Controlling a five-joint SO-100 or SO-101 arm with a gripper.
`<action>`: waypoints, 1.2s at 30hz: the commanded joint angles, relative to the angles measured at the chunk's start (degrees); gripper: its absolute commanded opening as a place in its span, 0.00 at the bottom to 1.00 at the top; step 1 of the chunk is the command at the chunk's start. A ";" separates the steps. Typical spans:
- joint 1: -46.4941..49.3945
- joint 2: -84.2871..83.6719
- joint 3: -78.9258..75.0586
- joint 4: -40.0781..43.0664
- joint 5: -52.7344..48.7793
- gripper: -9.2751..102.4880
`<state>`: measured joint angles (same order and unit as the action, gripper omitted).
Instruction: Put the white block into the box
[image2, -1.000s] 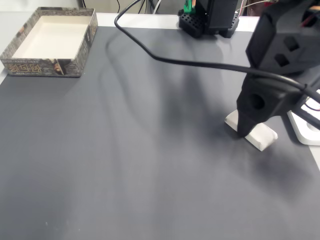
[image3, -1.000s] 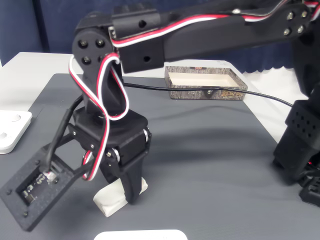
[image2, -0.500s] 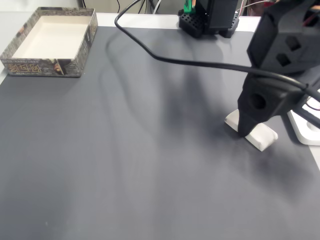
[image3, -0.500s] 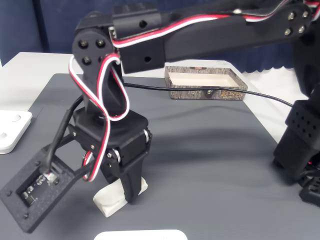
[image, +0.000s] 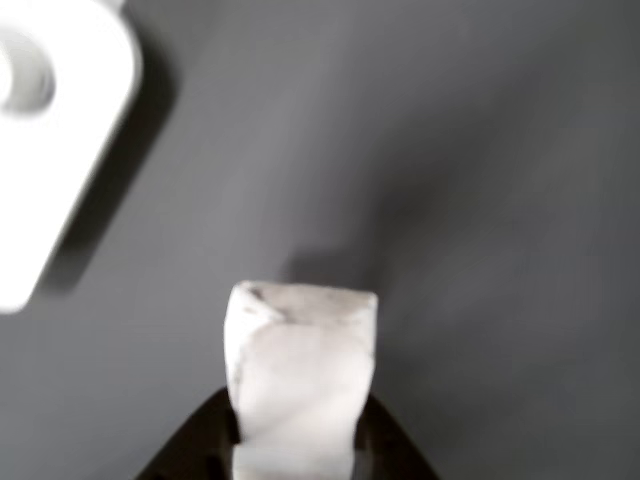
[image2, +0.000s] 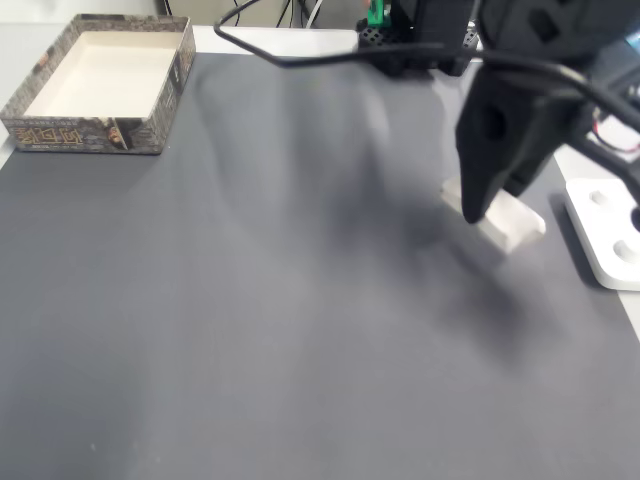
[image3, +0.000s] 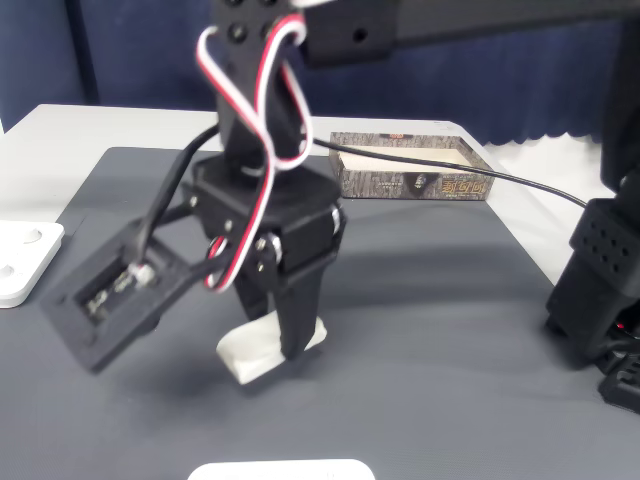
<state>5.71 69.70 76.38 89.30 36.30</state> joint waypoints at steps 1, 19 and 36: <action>3.34 11.25 2.20 1.49 -0.88 0.07; 26.54 31.46 11.78 5.62 4.66 0.07; 60.03 26.72 9.67 -1.58 24.08 0.07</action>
<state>59.85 97.29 89.38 90.18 56.34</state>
